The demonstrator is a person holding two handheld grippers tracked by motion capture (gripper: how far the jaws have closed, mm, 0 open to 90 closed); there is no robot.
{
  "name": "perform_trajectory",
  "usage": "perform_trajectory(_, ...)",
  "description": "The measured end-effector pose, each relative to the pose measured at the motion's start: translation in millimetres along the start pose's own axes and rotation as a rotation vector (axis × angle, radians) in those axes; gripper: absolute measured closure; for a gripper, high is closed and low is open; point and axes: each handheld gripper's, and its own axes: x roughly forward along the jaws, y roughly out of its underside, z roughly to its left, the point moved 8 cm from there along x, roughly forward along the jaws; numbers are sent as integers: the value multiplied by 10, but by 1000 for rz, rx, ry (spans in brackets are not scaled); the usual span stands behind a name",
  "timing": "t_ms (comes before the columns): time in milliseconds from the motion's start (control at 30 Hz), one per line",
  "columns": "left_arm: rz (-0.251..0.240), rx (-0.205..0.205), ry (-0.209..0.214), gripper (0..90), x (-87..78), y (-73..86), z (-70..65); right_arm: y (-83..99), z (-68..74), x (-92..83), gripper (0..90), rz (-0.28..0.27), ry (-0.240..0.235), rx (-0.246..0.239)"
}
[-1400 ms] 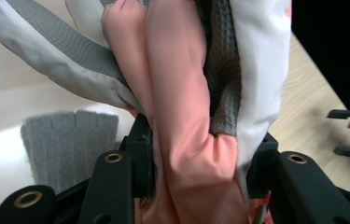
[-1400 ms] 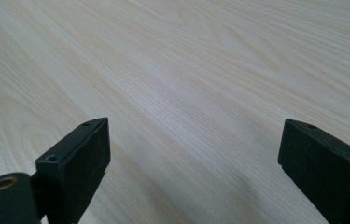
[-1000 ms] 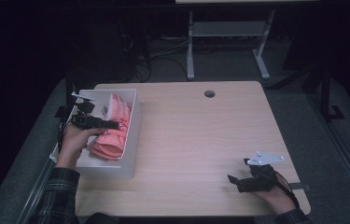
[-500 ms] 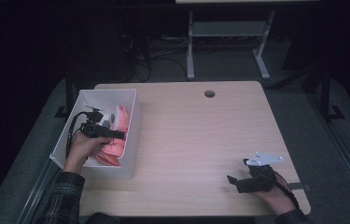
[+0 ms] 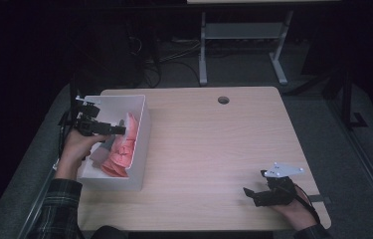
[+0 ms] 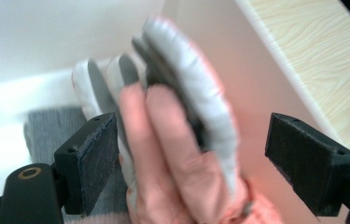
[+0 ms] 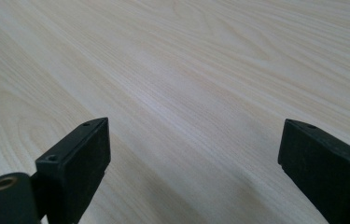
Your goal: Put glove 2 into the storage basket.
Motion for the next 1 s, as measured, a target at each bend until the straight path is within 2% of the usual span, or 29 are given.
perform_trajectory(167, -54, 57, 34, 168, -158, -182, -238, 7, 1, -4, 89, 1, 2, 4)
perform_trajectory(367, -95, 129, 67, 168, -216, -322, -528, 9, 1, -3, 89, 2, 2, 2)
perform_trajectory(533, -102, 201, 97, 168, -166, -369, -840, 13, 3, -1, 89, 6, -2, 1)
perform_trajectory(567, -108, 216, 109, 168, -147, -379, -945, 13, 5, -1, 94, 6, -4, 0)
perform_trajectory(767, -104, 285, 138, 168, -49, -393, -1287, 17, 20, 2, 95, 13, -11, -3)
perform_trajectory(867, -103, 307, 158, 168, 26, -388, -1460, 22, 21, 2, 95, 20, -15, -3)
perform_trajectory(1000, -97, 335, 170, 169, 119, -359, -1628, 15, 29, 5, 95, 18, -19, -6)
